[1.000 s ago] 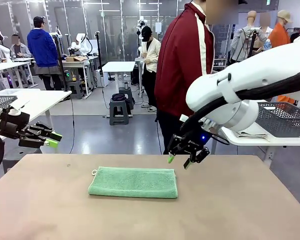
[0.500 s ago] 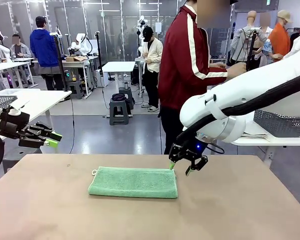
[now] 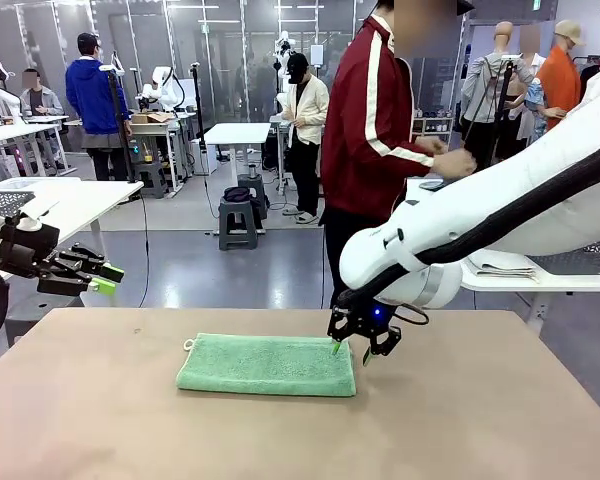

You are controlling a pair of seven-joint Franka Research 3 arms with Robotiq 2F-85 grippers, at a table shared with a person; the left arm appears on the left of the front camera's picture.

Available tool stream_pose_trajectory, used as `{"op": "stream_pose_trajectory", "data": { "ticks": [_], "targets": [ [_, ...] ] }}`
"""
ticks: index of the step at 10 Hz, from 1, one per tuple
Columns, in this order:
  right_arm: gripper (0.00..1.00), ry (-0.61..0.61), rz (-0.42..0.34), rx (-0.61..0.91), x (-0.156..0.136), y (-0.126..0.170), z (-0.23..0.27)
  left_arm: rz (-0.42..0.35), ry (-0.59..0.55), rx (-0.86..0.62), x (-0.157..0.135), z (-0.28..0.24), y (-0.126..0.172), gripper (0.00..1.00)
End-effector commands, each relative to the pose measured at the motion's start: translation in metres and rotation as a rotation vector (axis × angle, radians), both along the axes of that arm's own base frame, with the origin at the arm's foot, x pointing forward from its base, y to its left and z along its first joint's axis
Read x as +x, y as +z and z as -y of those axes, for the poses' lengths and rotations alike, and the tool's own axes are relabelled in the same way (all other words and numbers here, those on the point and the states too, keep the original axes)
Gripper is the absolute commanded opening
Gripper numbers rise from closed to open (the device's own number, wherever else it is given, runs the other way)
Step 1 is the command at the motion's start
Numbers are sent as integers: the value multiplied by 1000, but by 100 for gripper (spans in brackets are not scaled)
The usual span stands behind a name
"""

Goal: Fold the towels and place them in the basket.
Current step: When a person lays out a Towel with hook on the table, fold it in half twice.

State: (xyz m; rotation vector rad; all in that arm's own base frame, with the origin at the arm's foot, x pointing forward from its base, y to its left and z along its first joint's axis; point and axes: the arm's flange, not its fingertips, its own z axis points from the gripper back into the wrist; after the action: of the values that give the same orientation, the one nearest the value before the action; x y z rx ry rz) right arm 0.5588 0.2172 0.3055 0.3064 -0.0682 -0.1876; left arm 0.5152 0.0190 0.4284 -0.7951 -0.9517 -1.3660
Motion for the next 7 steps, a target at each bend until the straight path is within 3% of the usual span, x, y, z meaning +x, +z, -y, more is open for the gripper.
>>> {"op": "stream_pose_trajectory", "data": {
  "ticks": [1,7],
  "targets": [
    [69,-32,27,-47,11,-8,-13,2,6,-10,-2,0,2,48],
    [69,4,19,-101,9,-15,-32,2,6,-10,-2,0,2,48]
  ]
}}
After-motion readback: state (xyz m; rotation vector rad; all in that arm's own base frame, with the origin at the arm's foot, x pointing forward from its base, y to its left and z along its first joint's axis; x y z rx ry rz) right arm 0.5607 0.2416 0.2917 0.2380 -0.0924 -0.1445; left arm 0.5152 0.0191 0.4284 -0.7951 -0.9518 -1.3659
